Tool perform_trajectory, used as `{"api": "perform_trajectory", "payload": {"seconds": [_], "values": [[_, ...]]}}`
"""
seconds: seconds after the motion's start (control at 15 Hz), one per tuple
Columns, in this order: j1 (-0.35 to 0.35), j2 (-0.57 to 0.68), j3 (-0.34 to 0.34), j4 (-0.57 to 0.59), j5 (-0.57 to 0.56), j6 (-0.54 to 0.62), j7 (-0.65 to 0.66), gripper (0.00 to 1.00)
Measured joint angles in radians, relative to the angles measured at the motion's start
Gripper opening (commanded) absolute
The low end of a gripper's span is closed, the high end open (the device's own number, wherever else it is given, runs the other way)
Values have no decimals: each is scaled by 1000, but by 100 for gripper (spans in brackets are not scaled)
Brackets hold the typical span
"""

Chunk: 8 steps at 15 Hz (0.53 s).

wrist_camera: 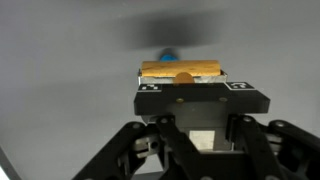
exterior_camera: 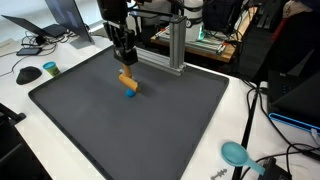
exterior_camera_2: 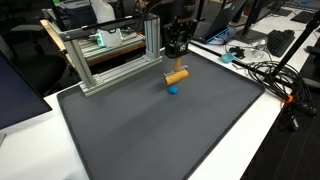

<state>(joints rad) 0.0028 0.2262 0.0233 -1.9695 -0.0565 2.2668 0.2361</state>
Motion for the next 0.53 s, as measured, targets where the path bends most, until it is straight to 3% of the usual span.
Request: {"api": "perform_trajectory", "payload": {"seconds": [0.53], "values": [[0, 53, -12, 30, 15, 4, 2, 22]]}}
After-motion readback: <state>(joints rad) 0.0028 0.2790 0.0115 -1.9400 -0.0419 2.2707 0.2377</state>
